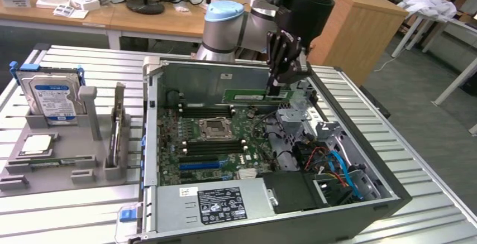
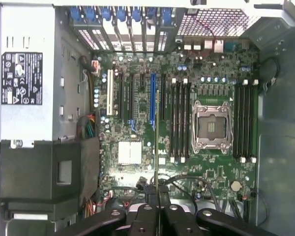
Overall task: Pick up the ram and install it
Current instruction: 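Pick up the ram and move it above insertion slot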
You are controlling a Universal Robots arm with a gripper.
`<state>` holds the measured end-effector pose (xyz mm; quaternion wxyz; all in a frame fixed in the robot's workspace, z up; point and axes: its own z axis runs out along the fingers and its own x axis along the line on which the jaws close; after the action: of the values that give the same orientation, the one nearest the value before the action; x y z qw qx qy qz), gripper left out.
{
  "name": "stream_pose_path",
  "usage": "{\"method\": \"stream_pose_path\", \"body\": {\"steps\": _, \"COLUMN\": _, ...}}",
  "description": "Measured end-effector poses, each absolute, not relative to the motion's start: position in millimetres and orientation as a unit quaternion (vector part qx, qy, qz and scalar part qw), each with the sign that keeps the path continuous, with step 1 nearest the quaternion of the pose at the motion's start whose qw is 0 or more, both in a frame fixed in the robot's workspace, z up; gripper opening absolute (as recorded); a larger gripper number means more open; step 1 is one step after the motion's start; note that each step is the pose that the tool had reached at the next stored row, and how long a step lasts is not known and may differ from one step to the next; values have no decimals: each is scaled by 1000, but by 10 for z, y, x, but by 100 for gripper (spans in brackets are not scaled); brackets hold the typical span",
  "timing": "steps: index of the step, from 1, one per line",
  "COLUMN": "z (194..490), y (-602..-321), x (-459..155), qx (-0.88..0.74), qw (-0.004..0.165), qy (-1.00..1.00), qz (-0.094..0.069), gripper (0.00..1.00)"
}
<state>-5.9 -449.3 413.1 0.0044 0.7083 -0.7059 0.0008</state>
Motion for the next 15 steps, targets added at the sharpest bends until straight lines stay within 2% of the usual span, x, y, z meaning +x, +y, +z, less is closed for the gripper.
{"method": "stream_pose_path", "body": {"steps": 15, "z": 4129, "y": -4492, "x": -298, "qx": 708, "qw": 4, "qy": -706, "qz": 1, "gripper": 12}}
